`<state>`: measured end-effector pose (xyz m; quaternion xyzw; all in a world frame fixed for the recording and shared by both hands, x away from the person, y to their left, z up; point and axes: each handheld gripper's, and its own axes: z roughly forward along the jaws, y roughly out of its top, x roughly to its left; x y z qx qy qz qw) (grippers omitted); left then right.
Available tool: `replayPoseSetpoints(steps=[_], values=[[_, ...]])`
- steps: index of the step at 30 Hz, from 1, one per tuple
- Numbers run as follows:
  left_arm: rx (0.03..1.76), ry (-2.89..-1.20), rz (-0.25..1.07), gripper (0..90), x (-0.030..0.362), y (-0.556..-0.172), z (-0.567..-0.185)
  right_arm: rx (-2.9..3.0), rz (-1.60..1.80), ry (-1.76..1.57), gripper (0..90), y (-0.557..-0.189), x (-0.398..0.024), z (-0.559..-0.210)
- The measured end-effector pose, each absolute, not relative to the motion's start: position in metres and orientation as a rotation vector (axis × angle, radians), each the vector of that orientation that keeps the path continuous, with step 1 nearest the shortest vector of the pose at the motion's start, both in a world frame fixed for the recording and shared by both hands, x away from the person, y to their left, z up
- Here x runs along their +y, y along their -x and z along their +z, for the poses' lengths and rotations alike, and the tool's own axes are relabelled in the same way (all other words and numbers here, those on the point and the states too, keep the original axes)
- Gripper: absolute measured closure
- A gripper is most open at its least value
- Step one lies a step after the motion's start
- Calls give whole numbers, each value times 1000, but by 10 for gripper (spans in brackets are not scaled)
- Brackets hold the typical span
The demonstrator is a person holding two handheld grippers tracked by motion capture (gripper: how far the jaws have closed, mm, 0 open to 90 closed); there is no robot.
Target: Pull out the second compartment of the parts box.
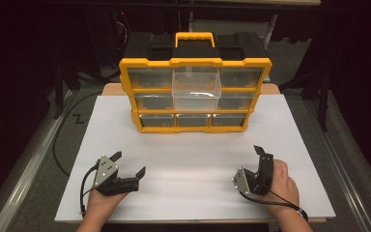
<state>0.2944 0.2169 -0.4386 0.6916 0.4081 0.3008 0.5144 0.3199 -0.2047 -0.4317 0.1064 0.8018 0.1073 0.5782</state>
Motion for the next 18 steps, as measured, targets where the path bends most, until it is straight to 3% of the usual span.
replayPoseSetpoints(steps=[18], values=[[1003,-1653,712,21,221,-296,-438,1921,963,-1028,11,-324,-249,-427]])
